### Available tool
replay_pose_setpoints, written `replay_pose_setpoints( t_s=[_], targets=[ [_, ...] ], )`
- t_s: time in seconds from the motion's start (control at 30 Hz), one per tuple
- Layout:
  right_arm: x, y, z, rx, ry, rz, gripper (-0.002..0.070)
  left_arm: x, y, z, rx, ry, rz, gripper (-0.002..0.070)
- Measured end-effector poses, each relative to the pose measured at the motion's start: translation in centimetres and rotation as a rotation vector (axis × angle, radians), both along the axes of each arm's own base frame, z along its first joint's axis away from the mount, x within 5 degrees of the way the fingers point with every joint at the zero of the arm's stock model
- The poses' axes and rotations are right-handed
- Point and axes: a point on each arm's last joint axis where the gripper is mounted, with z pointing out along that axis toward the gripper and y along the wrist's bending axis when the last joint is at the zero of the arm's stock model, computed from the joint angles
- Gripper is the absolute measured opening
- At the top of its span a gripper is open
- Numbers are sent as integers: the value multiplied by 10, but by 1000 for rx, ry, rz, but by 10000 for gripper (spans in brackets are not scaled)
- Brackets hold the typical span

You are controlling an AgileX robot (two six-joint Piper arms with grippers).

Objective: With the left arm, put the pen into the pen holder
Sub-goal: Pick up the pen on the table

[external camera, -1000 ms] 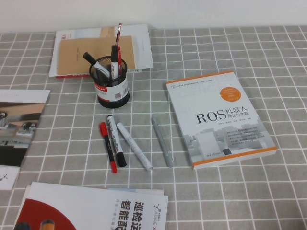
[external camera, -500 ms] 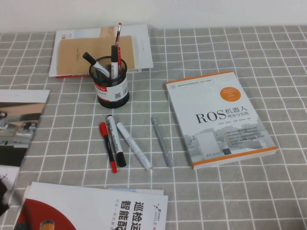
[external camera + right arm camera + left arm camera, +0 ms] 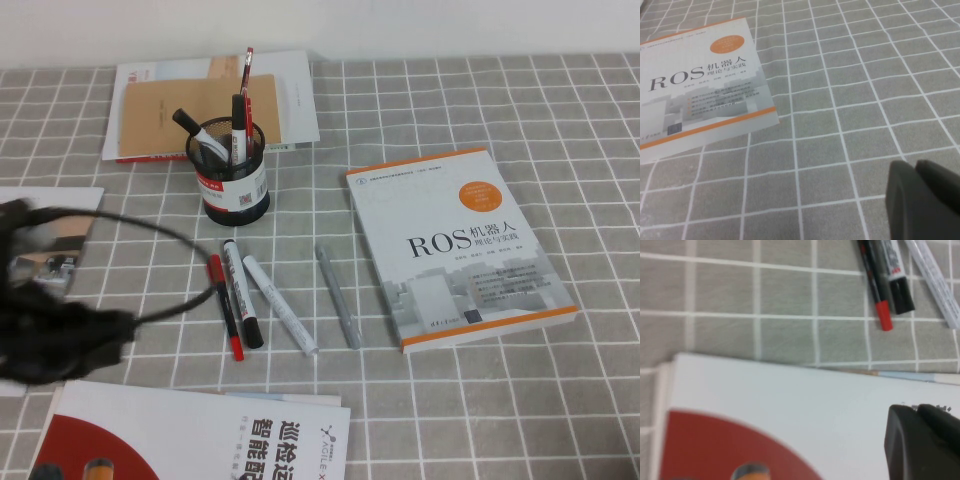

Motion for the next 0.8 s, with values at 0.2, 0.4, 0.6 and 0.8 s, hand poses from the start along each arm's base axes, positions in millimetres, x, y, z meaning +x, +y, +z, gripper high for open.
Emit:
replay_pose_setpoints(
  t_s=[0.2,0.4,0.6,0.8],
  targets=[
    [0,0,0,0,0,0,-15,40,-39,-12,52,81,-96,0],
    [0,0,0,0,0,0,-15,73,-81,-25,140,135,-149,0],
    [0,0,0,0,0,0,-15,103,-108,-35,198,189,-190,0],
    [0,0,0,0,0,0,-15,124,-114,-43,267,184,-263,60]
  ],
)
